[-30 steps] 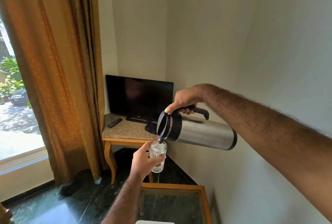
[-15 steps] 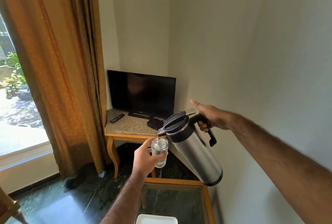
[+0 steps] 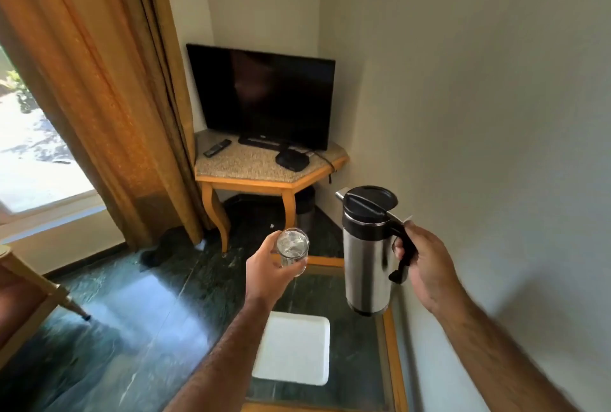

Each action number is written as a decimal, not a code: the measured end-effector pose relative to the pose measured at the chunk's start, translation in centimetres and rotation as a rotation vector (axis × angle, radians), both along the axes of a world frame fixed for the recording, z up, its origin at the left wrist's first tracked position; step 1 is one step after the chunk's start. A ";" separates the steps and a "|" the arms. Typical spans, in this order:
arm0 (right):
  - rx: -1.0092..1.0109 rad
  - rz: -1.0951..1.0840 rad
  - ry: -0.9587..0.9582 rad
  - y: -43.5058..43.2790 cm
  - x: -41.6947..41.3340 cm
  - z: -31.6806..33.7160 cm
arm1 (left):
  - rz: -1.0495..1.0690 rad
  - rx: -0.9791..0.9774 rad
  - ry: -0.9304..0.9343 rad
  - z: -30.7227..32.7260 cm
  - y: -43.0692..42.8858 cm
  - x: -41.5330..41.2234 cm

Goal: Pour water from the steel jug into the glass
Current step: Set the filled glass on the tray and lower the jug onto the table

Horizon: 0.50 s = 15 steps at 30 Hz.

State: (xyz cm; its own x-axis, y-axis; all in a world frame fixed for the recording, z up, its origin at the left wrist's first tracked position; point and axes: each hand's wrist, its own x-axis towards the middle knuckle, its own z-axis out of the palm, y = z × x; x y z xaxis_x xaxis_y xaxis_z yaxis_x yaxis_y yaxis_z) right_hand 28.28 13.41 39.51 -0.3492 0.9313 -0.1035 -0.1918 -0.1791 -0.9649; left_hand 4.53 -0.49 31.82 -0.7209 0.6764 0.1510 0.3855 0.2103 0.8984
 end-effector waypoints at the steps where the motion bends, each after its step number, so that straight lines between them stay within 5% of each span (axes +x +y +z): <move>1: -0.023 -0.024 0.023 -0.2 0.1 -1.0 | 0.001 -0.014 -0.007 -0.6 -0.2 0.1; 15: -0.253 -0.273 0.187 -0.3 0.8 -20.0 | -0.001 -0.268 -0.095 -19.7 -1.5 0.4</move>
